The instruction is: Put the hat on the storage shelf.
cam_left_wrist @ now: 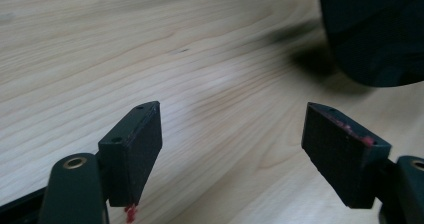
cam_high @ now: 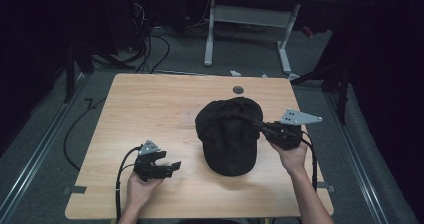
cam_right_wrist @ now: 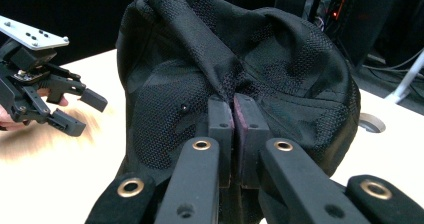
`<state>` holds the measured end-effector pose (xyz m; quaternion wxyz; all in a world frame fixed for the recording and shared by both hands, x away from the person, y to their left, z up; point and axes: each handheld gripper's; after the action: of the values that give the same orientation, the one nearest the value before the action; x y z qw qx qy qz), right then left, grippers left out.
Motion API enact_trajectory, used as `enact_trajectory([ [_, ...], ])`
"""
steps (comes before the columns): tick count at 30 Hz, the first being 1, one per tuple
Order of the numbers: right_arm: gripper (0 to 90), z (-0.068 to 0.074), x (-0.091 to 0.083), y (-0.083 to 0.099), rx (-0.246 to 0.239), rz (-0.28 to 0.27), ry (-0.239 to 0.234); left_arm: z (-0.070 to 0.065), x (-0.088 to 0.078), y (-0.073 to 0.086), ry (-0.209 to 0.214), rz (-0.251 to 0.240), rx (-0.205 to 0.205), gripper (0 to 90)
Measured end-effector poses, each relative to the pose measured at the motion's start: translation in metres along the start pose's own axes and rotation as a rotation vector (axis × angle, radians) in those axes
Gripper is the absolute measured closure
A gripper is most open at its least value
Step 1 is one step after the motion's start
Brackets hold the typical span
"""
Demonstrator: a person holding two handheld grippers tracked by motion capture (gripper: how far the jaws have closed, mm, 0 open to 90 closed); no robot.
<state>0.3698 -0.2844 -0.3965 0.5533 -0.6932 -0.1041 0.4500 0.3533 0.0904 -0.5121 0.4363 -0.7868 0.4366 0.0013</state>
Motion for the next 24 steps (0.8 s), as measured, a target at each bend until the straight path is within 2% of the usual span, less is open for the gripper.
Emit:
enact_trajectory([
  [4, 87.9, 0.003, -0.002, 0.0, -0.008, -0.012, -0.015, -0.017, -0.002, -0.003, 0.076, 0.031, 0.007, 23.8],
  [5, 87.9, 0.003, -0.002, 0.0, -0.008, -0.012, -0.015, -0.017, -0.002, -0.003, 0.076, 0.031, 0.007, 23.7],
  [8, 87.9, 0.006, -0.001, 0.0, -0.014, -0.017, -0.024, -0.023, -0.002, -0.003, 0.12, 0.052, -0.002, 23.5],
  [12, 87.9, 0.01, 0.0, 0.0, -0.021, -0.023, -0.04, -0.032, -0.001, -0.002, 0.156, 0.087, 0.01, 22.6],
  [20, 87.9, 0.017, 0.001, -0.001, -0.027, -0.044, -0.08, -0.048, -0.002, -0.006, 0.232, 0.104, 0.005, 22.2],
  [24, 87.9, 0.019, 0.001, -0.002, -0.028, -0.052, -0.091, -0.053, -0.001, -0.007, 0.242, 0.111, 0.009, 22.2],
])
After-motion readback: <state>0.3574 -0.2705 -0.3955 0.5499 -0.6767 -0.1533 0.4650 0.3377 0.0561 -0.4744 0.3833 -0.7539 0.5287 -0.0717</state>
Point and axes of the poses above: each handheld gripper's, and its own axes: x roughly forward along the jaws, y roughly out of its underside, z roughly to its left, and after that the axes turned 8 degrees about z, right-handed
